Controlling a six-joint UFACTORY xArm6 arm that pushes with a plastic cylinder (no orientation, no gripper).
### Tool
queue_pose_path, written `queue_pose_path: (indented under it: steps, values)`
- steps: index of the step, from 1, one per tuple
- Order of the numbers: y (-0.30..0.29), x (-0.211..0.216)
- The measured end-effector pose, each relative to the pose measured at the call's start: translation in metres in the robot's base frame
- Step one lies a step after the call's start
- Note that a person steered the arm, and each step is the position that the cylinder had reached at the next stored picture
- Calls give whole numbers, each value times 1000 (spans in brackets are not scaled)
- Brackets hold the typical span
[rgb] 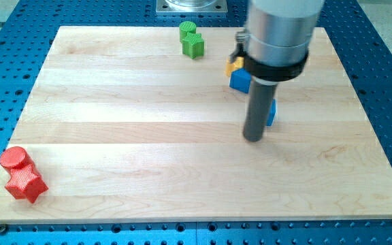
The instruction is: Slide the blue cube and green circle into the yellow heart
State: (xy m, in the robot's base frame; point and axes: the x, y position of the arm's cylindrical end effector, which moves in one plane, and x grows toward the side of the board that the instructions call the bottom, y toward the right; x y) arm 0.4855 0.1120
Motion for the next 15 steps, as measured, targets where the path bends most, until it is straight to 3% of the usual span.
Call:
queue_pose_path:
  steps: [1, 3, 4, 5, 7, 8, 9, 10, 11, 12, 13, 15]
  values:
    - [27, -3]
    - [27, -37]
    - [9, -48]
    - [-54, -41]
    - [-72, -108]
    - [-161, -39]
    - [-152, -91]
    - [-99, -139]
    - [-104, -141]
    - [-162, -95]
    - [-215, -107]
    - [-223, -256]
